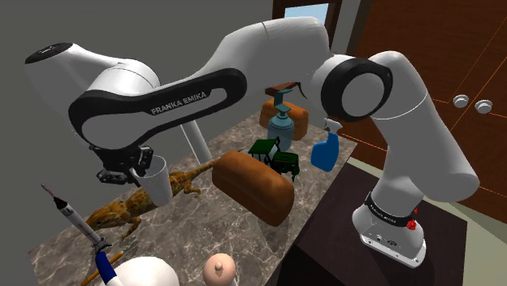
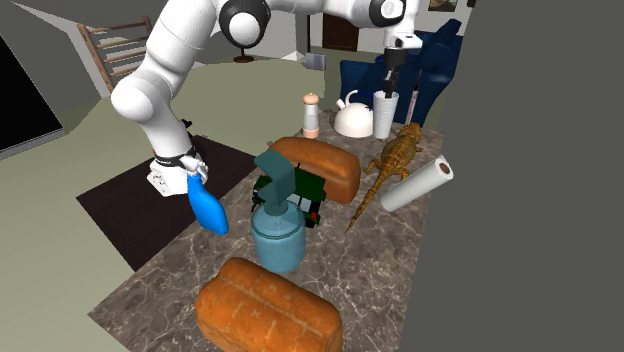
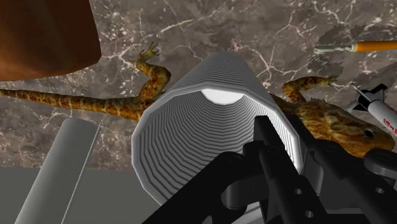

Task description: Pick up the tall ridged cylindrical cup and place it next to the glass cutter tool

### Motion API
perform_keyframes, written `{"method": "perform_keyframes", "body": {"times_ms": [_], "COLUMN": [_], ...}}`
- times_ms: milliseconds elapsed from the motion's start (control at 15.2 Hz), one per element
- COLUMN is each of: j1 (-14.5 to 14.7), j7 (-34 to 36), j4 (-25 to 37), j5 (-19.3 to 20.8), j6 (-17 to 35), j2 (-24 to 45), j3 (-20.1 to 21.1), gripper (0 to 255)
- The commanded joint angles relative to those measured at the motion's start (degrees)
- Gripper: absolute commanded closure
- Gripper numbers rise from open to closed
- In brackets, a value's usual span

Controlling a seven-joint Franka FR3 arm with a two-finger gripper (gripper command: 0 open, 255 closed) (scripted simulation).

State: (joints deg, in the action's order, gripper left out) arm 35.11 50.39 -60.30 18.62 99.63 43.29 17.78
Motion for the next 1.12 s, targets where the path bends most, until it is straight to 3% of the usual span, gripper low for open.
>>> {"method": "perform_keyframes", "body": {"times_ms": [0, 1056], "j1": [2.52, 1.45], "j7": [0.84, 2.74], "j4": [6.53, -2.22], "j5": [0.57, 1.45], "j6": [-2.48, 7.65], "j2": [4.10, 5.83], "j3": [-0.28, -0.72], "gripper": [255, 255]}}
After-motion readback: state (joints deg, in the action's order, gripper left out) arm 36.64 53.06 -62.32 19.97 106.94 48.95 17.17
